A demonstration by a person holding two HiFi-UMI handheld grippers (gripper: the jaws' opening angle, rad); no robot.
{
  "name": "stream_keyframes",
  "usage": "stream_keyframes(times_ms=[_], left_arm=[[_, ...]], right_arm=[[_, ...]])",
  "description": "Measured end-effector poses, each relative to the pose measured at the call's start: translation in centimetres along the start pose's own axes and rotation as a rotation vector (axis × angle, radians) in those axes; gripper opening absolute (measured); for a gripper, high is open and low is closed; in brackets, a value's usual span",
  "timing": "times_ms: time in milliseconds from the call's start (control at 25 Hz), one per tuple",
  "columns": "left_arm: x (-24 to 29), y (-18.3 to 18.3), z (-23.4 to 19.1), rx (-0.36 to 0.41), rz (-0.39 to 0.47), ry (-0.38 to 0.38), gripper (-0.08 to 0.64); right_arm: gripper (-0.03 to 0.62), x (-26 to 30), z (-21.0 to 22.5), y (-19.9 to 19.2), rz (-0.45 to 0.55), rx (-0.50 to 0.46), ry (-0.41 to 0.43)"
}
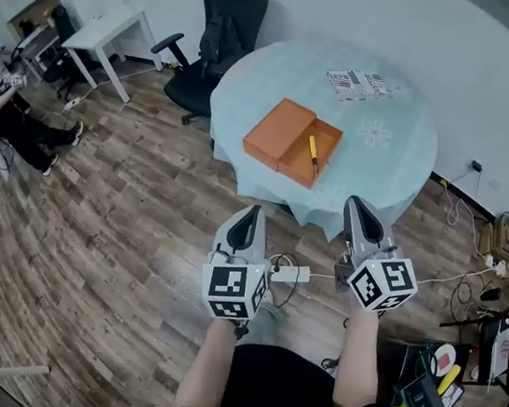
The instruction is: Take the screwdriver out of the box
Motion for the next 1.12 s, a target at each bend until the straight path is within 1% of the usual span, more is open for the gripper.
stream_keyframes(times_ms=[120, 240, 360, 480, 600, 760, 840, 960, 1080, 1120], left_arm=[[6.0, 0.0, -2.4, -0.031, -0.032, -0.033, 0.002], [10.5, 0.0, -3.4, -0.061, -0.054, -0.077, 0.002], [13.9, -0.2, -3.5, -0.079, -0.073, -0.112, 0.002], [16.4, -1.0, -2.7, -0.099, -0.102, -0.145, 0.003], [18.0, -2.4, -1.6, -0.131, -0.134, -0.153, 0.002], [18.7, -4.2, -1.6, -0.159, -0.176, -0.123, 0.002], [18.8, -4.8, -2.6, -0.173, -0.187, -0.098, 0.002], [18.7, -5.6, -4.6, -0.207, -0.195, -0.039, 0.003], [18.9, -6.5, -5.9, -0.235, -0.205, 0.006, 0.002], [18.9, -6.8, -6.3, -0.241, -0.211, 0.017, 0.002]], right_arm=[[0.011, 5.5, 1.9, -1.0, -0.052, 0.006, -0.016], [0.011, 8.5, 3.2, -1.3, -0.097, -0.012, -0.036], [0.011, 10.1, 4.9, -1.3, -0.134, -0.029, -0.063], [0.011, 10.7, 7.3, -1.9, -0.17, -0.013, -0.103], [0.011, 11.7, 9.1, -3.3, -0.223, 0.015, -0.098], [0.011, 14.1, 10.1, -5.8, -0.314, 0.026, -0.048], [0.011, 15.8, 10.4, -7.2, -0.362, 0.03, -0.034], [0.008, 18.7, 11.0, -9.5, -0.443, 0.039, -0.003], [0.049, 21.7, 12.3, -11.3, -0.541, 0.023, 0.031], [0.051, 22.7, 12.7, -11.8, -0.577, 0.009, 0.042]])
Point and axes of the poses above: the fingertips, and each gripper's own axes: x forward along the fingers, z to its right, y out of its top, the point moved 5 cm from there along -x, backward along the fingers, and after that the axes turned 3 degrees about x, right-handed, at the moved point
